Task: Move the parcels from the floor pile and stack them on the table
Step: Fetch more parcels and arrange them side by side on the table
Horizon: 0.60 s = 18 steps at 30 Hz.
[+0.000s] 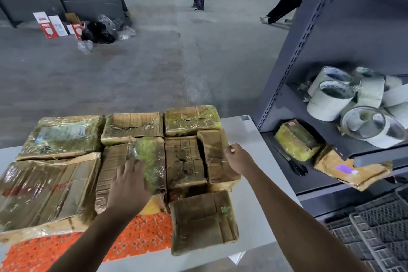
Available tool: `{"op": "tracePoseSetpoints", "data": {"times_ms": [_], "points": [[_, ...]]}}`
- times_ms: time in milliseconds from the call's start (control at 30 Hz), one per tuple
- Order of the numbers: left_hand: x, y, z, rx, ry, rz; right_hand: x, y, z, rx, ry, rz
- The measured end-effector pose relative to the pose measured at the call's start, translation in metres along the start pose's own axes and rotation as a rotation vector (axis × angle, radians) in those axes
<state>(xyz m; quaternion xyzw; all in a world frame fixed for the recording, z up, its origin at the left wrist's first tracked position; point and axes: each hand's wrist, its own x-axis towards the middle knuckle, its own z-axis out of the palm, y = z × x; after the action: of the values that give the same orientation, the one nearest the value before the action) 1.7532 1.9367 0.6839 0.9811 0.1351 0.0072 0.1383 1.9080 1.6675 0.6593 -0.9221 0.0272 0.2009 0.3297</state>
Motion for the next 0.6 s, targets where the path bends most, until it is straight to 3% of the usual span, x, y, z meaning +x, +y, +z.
{"op": "tracePoseSetpoints", "data": {"times_ms": [267, 600], "points": [[0.050, 0.026, 0.011, -0.102, 0.052, 0.129, 0.036, -0.017, -0.011, 0.175, -0.093, 0.060], [0.067, 0.035, 0.028, -0.039, 0.053, 0.049, 0.071, -0.022, -0.001, 0.547, -0.298, 0.148]]}}
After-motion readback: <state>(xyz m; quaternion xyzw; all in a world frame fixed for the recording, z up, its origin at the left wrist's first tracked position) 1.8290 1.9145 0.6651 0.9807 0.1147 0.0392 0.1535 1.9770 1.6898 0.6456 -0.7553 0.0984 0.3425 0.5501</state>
